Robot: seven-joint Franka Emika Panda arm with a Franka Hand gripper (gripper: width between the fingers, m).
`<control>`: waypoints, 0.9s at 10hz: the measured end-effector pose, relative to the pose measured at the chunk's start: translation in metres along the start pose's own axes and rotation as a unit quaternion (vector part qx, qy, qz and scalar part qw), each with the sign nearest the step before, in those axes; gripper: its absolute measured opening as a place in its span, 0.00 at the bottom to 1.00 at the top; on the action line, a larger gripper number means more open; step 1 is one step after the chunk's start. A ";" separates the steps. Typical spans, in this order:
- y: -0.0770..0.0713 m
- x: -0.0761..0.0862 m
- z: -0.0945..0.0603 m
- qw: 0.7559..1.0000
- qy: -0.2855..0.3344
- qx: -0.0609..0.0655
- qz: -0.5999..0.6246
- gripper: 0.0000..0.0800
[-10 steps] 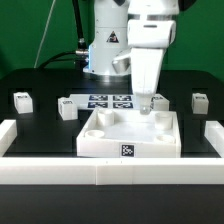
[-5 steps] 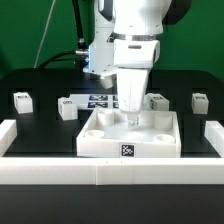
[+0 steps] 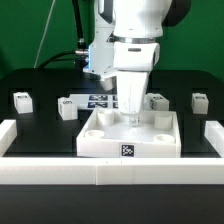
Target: Assemble one leg
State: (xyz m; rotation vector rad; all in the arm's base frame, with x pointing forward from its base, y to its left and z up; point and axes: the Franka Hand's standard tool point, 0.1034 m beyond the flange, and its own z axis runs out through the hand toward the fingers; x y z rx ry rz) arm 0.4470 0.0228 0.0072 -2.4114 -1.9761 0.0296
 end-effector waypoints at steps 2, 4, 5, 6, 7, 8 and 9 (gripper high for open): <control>0.001 0.000 -0.001 1.000 0.001 -0.002 0.000 0.07; 0.001 0.000 -0.001 1.000 0.001 -0.002 0.000 0.07; 0.001 0.000 -0.001 1.000 0.001 -0.002 0.000 0.07; 0.001 0.000 -0.001 1.000 0.001 -0.003 0.000 0.07; 0.001 0.000 -0.001 1.000 0.001 -0.003 0.000 0.07; 0.002 -0.001 -0.001 1.000 0.001 -0.003 -0.011 0.07; 0.004 -0.008 -0.002 0.999 0.001 -0.004 -0.039 0.07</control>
Offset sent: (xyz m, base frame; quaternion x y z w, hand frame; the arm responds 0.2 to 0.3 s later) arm 0.0000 0.0000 0.0000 0.0000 0.0000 0.0000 1.0000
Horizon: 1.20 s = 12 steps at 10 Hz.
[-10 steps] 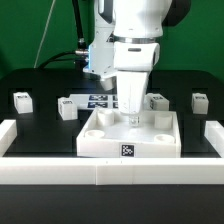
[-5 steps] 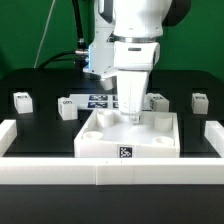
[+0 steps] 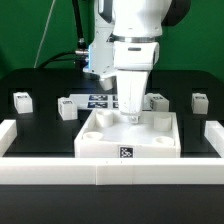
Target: Assemble one leg
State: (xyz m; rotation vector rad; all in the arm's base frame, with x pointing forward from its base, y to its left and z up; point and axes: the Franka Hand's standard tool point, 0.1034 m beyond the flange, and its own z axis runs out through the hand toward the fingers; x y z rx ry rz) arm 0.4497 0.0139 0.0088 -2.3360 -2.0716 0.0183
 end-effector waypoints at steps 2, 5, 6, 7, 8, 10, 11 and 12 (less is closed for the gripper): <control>0.005 0.001 0.001 0.999 -0.002 -0.004 -0.044 0.07; 0.015 0.003 0.000 0.997 -0.006 -0.003 -0.073 0.07; 0.015 0.002 0.000 0.997 -0.006 -0.003 -0.072 0.07; 0.015 0.004 0.000 0.998 -0.006 -0.002 -0.069 0.07; 0.018 0.013 0.000 0.998 -0.004 -0.003 -0.063 0.07; 0.025 0.034 0.000 0.997 0.003 -0.009 -0.078 0.07; 0.029 0.043 0.000 0.996 0.004 -0.012 -0.086 0.07; 0.032 0.049 -0.001 0.996 0.005 -0.014 -0.091 0.07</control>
Offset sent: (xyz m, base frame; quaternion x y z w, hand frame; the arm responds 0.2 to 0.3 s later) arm 0.0279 0.0184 -0.0118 0.0412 -0.0120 -0.1614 0.9860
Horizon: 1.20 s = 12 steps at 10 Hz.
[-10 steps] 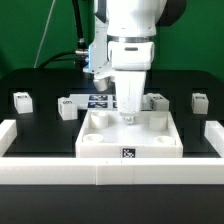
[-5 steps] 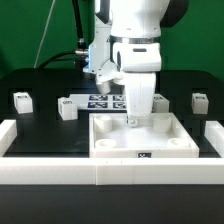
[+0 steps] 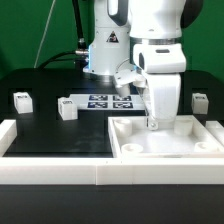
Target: Assemble one leg
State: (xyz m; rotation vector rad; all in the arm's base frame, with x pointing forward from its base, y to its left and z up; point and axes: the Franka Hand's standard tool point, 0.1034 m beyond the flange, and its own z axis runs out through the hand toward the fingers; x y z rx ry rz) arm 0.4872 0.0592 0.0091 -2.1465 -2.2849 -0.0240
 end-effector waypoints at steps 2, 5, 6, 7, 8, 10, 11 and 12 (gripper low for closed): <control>0.001 0.002 0.001 1.000 0.000 0.001 0.011 0.07; 0.003 0.004 0.001 1.000 0.001 -0.001 0.030 0.07; 0.003 0.004 0.001 1.000 0.001 0.000 0.031 0.07; 0.003 0.003 0.001 1.000 0.001 0.000 0.031 0.18; 0.003 0.003 0.001 1.000 0.001 0.000 0.031 0.42; 0.003 0.003 0.001 1.000 0.001 0.000 0.031 0.59; 0.003 0.003 0.001 1.000 0.001 0.000 0.032 0.75; 0.003 0.003 0.001 0.999 0.001 0.000 0.032 0.75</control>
Offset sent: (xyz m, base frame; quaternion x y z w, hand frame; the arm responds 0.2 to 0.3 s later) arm 0.0124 0.0041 -0.0044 -0.0036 -0.0089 0.0315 0.9995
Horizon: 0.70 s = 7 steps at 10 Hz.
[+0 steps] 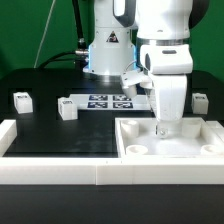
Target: Assemble one leg
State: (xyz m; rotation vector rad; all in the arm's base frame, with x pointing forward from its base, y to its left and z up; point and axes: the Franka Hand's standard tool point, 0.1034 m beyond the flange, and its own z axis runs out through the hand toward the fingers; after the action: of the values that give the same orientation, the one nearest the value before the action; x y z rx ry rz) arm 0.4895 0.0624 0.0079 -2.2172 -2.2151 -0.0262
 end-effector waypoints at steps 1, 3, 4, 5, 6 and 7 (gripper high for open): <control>0.000 0.000 0.000 1.000 0.000 0.000 0.000 0.80; 0.000 0.000 0.000 1.000 0.000 0.000 0.000 0.81; 0.000 0.000 0.000 1.000 0.000 0.000 0.000 0.81; 0.000 0.002 -0.003 1.000 -0.001 0.000 0.015 0.81; -0.001 0.011 -0.017 0.999 -0.004 -0.004 0.033 0.81; -0.006 0.021 -0.031 0.999 -0.007 -0.009 0.048 0.81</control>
Offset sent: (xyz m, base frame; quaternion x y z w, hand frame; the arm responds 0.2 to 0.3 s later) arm 0.0000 0.0000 0.0000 0.0000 0.0000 0.0000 1.0000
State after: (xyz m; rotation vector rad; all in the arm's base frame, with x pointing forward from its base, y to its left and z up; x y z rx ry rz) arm 0.4837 0.0826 0.0389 -2.3368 -2.1220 -0.0309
